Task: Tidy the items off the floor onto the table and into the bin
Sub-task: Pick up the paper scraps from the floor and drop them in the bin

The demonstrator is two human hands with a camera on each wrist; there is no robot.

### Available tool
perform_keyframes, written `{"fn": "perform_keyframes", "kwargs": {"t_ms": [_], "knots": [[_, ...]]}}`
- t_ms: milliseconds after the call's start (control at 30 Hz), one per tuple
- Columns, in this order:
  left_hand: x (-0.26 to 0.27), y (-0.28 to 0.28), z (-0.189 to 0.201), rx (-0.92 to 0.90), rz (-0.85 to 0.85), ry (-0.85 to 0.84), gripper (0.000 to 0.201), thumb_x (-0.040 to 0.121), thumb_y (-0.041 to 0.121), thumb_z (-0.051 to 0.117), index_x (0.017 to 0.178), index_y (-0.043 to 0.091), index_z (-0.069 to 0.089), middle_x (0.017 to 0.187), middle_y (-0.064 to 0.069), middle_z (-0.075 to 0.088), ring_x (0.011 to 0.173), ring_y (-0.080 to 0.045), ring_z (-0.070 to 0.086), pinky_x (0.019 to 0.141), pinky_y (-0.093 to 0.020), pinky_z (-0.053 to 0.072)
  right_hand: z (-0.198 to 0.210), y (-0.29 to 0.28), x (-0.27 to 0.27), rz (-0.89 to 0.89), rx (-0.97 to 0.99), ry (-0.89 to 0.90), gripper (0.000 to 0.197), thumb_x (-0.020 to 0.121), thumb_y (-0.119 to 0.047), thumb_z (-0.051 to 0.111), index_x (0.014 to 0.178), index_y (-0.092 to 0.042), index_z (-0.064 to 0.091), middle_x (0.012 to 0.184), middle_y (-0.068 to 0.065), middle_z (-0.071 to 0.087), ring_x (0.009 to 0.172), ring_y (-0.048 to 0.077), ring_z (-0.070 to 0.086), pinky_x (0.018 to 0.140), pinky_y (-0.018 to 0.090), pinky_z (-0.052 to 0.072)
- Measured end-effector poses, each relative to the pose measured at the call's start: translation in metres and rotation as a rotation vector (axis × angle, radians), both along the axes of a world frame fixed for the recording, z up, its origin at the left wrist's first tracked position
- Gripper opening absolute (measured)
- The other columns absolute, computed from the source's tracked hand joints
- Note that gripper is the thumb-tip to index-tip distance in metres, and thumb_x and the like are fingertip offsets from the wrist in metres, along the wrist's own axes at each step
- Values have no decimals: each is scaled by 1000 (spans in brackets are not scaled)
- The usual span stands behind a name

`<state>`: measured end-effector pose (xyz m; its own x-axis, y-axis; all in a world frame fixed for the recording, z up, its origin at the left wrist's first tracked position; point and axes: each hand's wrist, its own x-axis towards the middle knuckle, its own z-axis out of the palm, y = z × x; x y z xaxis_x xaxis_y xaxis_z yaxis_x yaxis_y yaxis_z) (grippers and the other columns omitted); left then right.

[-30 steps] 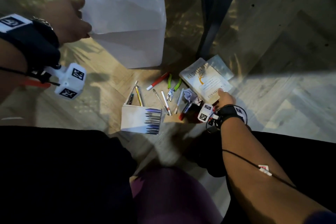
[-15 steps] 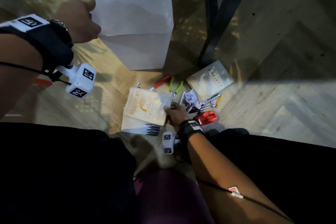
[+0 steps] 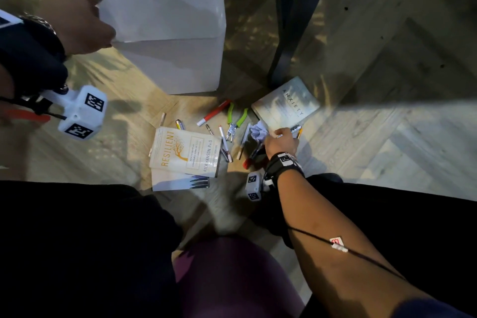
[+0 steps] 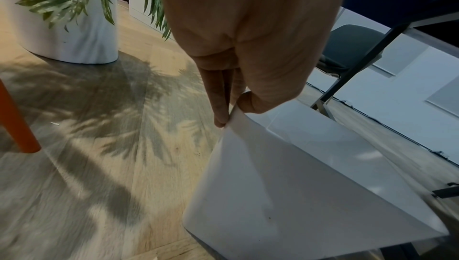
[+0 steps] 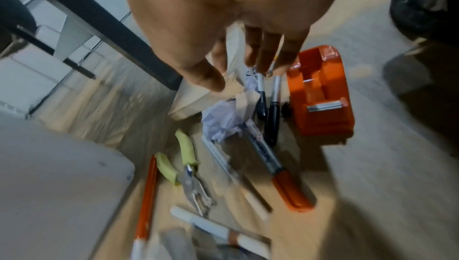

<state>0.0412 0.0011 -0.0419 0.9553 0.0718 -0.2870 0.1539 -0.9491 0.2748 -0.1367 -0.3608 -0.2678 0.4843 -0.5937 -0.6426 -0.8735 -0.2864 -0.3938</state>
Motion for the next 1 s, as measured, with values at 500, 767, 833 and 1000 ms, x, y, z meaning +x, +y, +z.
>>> {"fn": "perform_keyframes", "kwargs": {"t_ms": [500, 767, 833, 1000], "knots": [[6, 5, -7, -52, 88, 35, 84, 69, 24, 69, 147, 12, 39, 122, -24, 66, 107, -43, 65, 95, -57, 51, -14, -53, 43, -211, 281, 163, 34, 91, -43, 69, 81, -10, 69, 87, 11, 73, 63, 26, 66, 67, 35, 53], [9, 9, -8, 95, -24, -12, 73, 76, 17, 68, 144, 10, 44, 109, -24, 70, 106, -44, 63, 91, -49, 49, -2, -55, 50, -384, 269, -69, 29, 93, -32, 71, 104, -5, 69, 77, 6, 68, 61, 23, 63, 55, 29, 49], [8, 8, -6, 101, -22, 2, 80, 77, 17, 68, 151, 12, 39, 111, -24, 70, 109, -44, 61, 92, -48, 48, 4, -53, 54, -402, 266, -125, 30, 97, -32, 69, 107, -5, 66, 78, 7, 65, 57, 21, 59, 45, 25, 44], [7, 6, -4, 57, 48, 0, 85, 80, 9, 65, 158, 18, 31, 125, -18, 66, 119, -40, 59, 100, -45, 47, 13, -30, 36, -560, 442, -241, 24, 92, -26, 72, 94, -2, 67, 88, 18, 70, 73, 34, 70, 58, 35, 58]]}}
